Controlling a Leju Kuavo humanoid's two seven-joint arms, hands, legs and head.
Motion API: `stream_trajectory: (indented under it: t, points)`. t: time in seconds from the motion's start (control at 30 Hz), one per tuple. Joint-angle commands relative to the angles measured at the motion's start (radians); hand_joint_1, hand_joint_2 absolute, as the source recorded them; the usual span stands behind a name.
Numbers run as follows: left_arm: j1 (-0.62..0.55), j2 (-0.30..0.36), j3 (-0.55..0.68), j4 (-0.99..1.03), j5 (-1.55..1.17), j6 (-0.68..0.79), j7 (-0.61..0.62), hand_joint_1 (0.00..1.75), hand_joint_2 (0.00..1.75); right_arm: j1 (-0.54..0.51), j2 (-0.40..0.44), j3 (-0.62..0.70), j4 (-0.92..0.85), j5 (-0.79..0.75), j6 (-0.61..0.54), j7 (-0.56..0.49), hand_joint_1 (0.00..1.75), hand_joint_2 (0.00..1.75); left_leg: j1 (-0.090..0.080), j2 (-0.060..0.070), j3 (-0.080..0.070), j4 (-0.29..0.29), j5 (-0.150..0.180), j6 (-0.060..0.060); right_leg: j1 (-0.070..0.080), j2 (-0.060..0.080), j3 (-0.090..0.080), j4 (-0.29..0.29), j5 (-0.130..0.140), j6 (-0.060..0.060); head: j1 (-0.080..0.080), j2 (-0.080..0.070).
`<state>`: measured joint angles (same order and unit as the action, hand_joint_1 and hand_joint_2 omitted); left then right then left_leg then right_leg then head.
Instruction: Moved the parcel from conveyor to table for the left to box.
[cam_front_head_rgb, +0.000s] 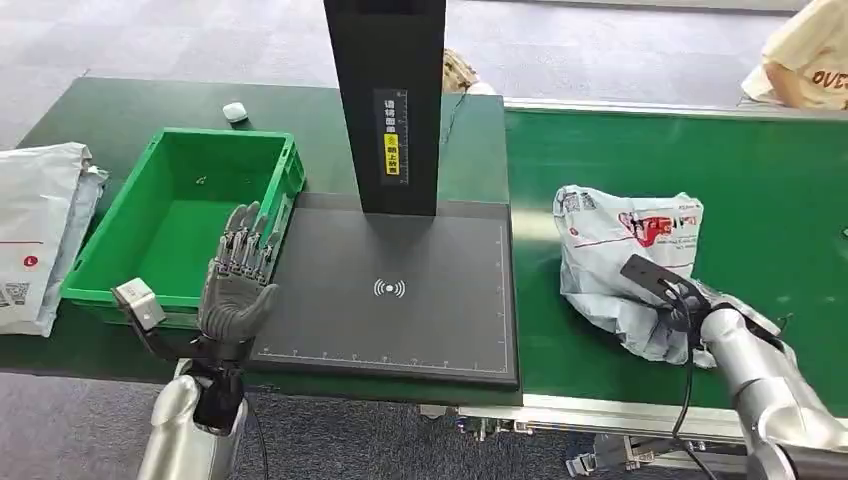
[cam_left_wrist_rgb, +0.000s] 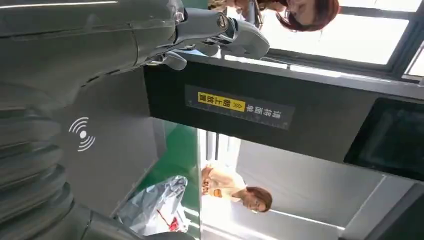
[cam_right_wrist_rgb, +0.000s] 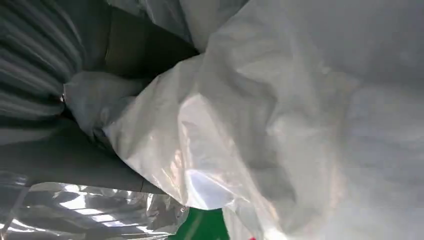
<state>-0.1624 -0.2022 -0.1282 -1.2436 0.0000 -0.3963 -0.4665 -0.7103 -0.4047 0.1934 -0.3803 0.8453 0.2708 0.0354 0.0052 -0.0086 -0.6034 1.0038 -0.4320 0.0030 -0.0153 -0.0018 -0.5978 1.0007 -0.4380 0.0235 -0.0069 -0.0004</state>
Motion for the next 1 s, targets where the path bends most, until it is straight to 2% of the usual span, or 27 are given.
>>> stream_trajectory:
  t: [0.03,0.33,0.5,0.6,0.7,0.73,0.83,1.0]
  points:
    - [0.017,0.025,0.007,-0.038,0.004,0.007,0.015,0.0,1.75,-0.037,0.079,-0.028,0.014,-0.066,-0.046,-0.041,1.75,1.75,0.0,0.005,0.003,-0.001,-0.001,-0.001,0.0,0.005,0.001,-0.001,0.0,-0.001,0.0,0.0]
    - [0.016,0.024,0.006,-0.038,0.004,0.007,0.015,0.0,1.75,-0.035,0.076,-0.029,0.014,-0.066,-0.048,-0.041,1.75,1.75,0.0,0.004,0.003,-0.001,-0.001,-0.001,0.0,0.003,0.002,-0.001,0.0,-0.001,0.0,0.0]
    - [0.057,0.026,0.006,-0.091,-0.004,0.023,0.025,0.0,1.75,-0.034,0.118,-0.181,-0.046,-0.238,-0.154,-0.105,1.75,1.75,0.0,0.006,0.005,-0.002,-0.002,-0.001,0.0,0.006,0.003,-0.001,0.0,-0.002,0.0,0.0]
    - [0.078,0.023,0.006,-0.118,0.0,0.031,0.023,0.0,1.75,-0.018,0.143,-0.304,-0.11,-0.394,-0.213,-0.202,1.75,1.75,0.0,0.005,0.003,-0.001,-0.001,-0.001,0.0,0.005,0.001,-0.001,0.0,-0.001,0.0,0.0]
    - [0.073,0.021,-0.011,-0.096,0.008,0.045,0.015,0.0,1.75,-0.005,0.154,-0.412,-0.199,-0.565,-0.265,-0.339,1.75,1.75,0.0,0.005,0.004,-0.002,-0.002,-0.001,0.0,0.004,0.002,-0.001,0.0,-0.002,0.0,0.0]
    - [0.064,0.02,-0.019,-0.082,0.01,0.05,0.006,0.0,1.75,0.009,0.159,-0.442,-0.252,-0.625,-0.302,-0.417,1.75,1.75,0.0,0.004,0.005,-0.002,-0.002,-0.001,0.0,0.004,0.003,-0.001,-0.001,-0.002,0.0,0.0]
    - [0.029,0.023,-0.045,-0.035,0.015,0.069,-0.013,0.0,1.75,0.052,0.157,-0.463,-0.413,-0.765,-0.403,-0.573,1.75,1.75,0.0,0.002,0.001,-0.001,-0.001,0.0,0.0,0.001,0.001,-0.001,0.0,-0.001,0.0,0.0]
    - [0.0,0.036,-0.065,0.019,0.027,0.074,-0.038,0.0,1.75,0.139,0.182,-0.476,-0.627,-0.88,-0.486,-0.65,1.75,1.75,-0.001,-0.001,0.001,-0.002,0.0,-0.001,-0.001,-0.001,0.001,-0.001,-0.001,-0.001,0.0,0.0]
